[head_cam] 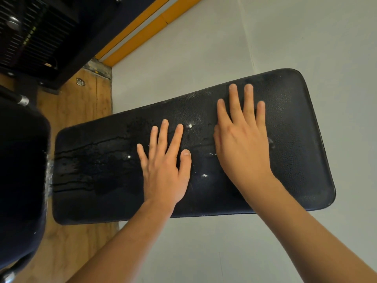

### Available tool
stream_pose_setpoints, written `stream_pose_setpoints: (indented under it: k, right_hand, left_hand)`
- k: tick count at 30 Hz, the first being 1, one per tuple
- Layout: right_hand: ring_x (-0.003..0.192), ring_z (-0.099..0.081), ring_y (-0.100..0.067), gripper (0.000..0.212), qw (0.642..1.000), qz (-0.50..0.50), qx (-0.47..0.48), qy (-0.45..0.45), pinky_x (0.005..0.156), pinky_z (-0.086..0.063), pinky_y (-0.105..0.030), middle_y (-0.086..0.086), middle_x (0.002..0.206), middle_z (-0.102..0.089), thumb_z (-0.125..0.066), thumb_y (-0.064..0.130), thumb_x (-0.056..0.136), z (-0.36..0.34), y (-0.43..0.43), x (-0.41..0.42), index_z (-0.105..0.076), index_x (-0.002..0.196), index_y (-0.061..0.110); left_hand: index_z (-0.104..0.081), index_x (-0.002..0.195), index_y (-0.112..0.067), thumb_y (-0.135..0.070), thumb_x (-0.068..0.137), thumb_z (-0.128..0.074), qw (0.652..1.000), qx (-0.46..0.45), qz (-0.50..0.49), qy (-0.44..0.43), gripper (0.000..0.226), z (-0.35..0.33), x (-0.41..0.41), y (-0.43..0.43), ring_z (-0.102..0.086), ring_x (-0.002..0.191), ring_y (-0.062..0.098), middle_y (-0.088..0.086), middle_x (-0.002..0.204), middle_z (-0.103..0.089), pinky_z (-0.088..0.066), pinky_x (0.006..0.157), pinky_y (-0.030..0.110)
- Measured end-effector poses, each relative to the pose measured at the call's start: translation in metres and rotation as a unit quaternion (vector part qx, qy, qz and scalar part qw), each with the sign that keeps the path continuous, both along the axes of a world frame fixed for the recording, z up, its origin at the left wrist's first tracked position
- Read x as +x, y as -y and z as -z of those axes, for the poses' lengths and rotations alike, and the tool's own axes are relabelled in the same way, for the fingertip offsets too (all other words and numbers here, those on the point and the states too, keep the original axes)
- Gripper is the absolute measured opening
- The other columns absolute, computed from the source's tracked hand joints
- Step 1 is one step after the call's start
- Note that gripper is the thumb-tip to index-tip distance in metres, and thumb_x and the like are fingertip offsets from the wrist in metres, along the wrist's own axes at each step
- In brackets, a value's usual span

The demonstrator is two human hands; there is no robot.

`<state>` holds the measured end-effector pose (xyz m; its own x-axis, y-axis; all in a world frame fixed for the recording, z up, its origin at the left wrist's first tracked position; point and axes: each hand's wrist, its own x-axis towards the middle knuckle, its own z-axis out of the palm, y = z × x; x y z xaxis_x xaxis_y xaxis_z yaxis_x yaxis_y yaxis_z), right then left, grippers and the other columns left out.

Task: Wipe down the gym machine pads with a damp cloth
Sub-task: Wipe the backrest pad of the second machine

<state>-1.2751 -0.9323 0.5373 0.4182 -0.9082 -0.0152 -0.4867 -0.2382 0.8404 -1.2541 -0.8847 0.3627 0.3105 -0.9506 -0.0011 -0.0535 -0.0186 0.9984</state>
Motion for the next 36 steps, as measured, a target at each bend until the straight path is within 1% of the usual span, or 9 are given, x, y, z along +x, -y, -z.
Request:
stream_pose_setpoints:
  k: [6, 12, 16, 18, 23, 26, 30, 33, 36]
  right_hand:
    - [0.157, 0.006, -0.04, 0.053, 1.0, 0.013, -0.002, 0.007, 0.125, -0.002, -0.055, -0.018, 0.171, -0.005, -0.033, 0.02, 0.107, 0.008, 0.054, 0.025, -0.028, 0.158, 0.006]
    - [0.157, 0.003, -0.039, 0.056, 0.999, 0.017, 0.035, 0.036, 0.126, -0.005, -0.05, -0.017, 0.171, -0.007, -0.035, 0.021, 0.107, -0.001, 0.019, 0.009, -0.027, 0.159, 0.004]
    - [0.157, -0.002, -0.039, 0.054, 0.998, 0.024, 0.052, 0.03, 0.126, -0.009, -0.051, -0.017, 0.169, -0.014, -0.04, 0.021, 0.107, -0.007, -0.015, -0.006, -0.033, 0.157, 0.003]
    - [0.157, -0.005, -0.04, 0.054, 0.998, 0.019, 0.05, 0.03, 0.125, -0.012, -0.052, -0.018, 0.168, -0.018, -0.041, 0.022, 0.106, -0.008, -0.019, -0.008, -0.037, 0.156, 0.002]
    - [0.157, 0.001, -0.039, 0.054, 0.999, 0.015, 0.038, 0.0, 0.126, -0.005, -0.052, -0.018, 0.17, -0.012, -0.037, 0.023, 0.107, -0.002, 0.004, 0.003, -0.031, 0.158, 0.005]
    - [0.157, 0.002, -0.04, 0.054, 1.0, 0.01, 0.024, -0.009, 0.125, -0.004, -0.053, -0.018, 0.17, -0.01, -0.034, 0.022, 0.107, 0.005, 0.03, 0.015, -0.03, 0.158, 0.005]
    - [0.157, 0.005, -0.039, 0.051, 1.0, 0.016, 0.016, 0.002, 0.126, -0.004, -0.054, -0.018, 0.171, -0.007, -0.031, 0.02, 0.109, 0.011, 0.061, 0.031, -0.028, 0.158, 0.005]
    - [0.157, 0.006, -0.038, 0.051, 0.999, 0.029, 0.023, 0.01, 0.127, -0.004, -0.053, -0.017, 0.171, -0.006, -0.03, 0.02, 0.11, 0.012, 0.063, 0.032, -0.026, 0.159, 0.005]
    - [0.158, 0.006, -0.035, 0.054, 0.998, 0.034, 0.048, 0.027, 0.127, -0.004, -0.049, -0.015, 0.171, -0.006, -0.031, 0.029, 0.111, 0.005, 0.055, 0.03, -0.025, 0.159, 0.006]
  left_hand:
    - [-0.019, 0.161, -0.04, -0.045, 0.103, -0.024, 1.0, 0.002, 0.0, 0.007, 0.058, 0.001, -0.001, 0.0, 0.007, 0.158, 0.012, -0.009, 0.172, -0.005, 0.0, 0.126, 0.059]
    - [-0.021, 0.161, -0.04, -0.045, 0.104, -0.024, 1.0, -0.003, -0.004, 0.008, 0.058, 0.004, 0.0, 0.0, 0.005, 0.158, 0.012, -0.009, 0.172, -0.007, -0.002, 0.126, 0.06]
    - [-0.021, 0.161, -0.04, -0.046, 0.104, -0.024, 1.0, -0.003, -0.002, 0.007, 0.057, 0.003, -0.001, 0.0, 0.005, 0.158, 0.012, -0.009, 0.172, -0.007, -0.002, 0.126, 0.06]
    - [-0.02, 0.161, -0.04, -0.046, 0.104, -0.023, 1.0, -0.003, 0.0, 0.007, 0.057, 0.002, -0.001, 0.0, 0.005, 0.158, 0.012, -0.009, 0.172, -0.006, -0.001, 0.126, 0.06]
    - [-0.021, 0.161, -0.04, -0.046, 0.103, -0.023, 1.0, 0.002, -0.003, 0.002, 0.058, 0.002, 0.0, 0.002, 0.005, 0.158, 0.012, -0.009, 0.172, -0.007, -0.001, 0.126, 0.059]
    - [-0.021, 0.161, -0.04, -0.046, 0.103, -0.023, 1.0, 0.004, -0.005, 0.002, 0.058, 0.001, -0.001, 0.002, 0.005, 0.158, 0.011, -0.01, 0.172, -0.007, -0.001, 0.126, 0.059]
    - [-0.021, 0.161, -0.041, -0.046, 0.103, -0.023, 1.0, 0.002, -0.001, 0.004, 0.058, 0.001, 0.0, 0.002, 0.006, 0.158, 0.011, -0.01, 0.172, -0.006, 0.0, 0.126, 0.058]
    - [-0.021, 0.161, -0.041, -0.045, 0.103, -0.024, 1.0, 0.001, 0.0, 0.004, 0.058, 0.002, -0.001, 0.001, 0.005, 0.158, 0.011, -0.01, 0.172, -0.006, -0.001, 0.126, 0.059]
    - [-0.021, 0.161, -0.04, -0.045, 0.103, -0.024, 1.0, 0.0, 0.0, 0.005, 0.058, 0.003, -0.001, 0.001, 0.006, 0.158, 0.011, -0.01, 0.172, -0.006, -0.001, 0.126, 0.06]
